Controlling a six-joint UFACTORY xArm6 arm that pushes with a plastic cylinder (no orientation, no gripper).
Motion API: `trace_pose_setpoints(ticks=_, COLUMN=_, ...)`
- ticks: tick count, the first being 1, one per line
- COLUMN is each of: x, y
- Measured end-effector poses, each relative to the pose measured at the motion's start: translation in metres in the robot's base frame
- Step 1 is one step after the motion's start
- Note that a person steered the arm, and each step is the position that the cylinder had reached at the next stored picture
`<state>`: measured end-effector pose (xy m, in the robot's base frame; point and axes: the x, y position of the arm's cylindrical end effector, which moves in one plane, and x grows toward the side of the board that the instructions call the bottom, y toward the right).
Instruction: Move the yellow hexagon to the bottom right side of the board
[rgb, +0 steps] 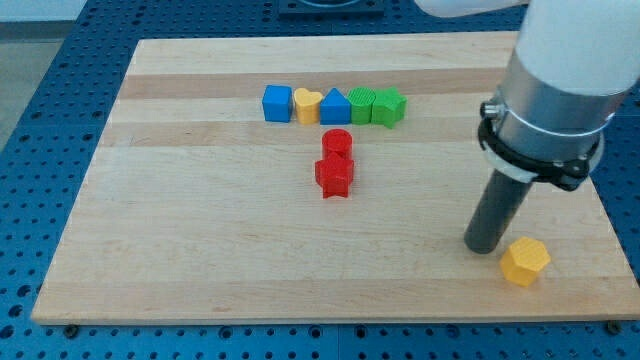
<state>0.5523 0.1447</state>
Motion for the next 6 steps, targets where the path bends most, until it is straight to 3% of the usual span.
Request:
trace_pose_setpoints(ticks=2, x=0.031, y=-0.007)
trace_pose_setpoints(ticks=6, x=0.025, y=0.050)
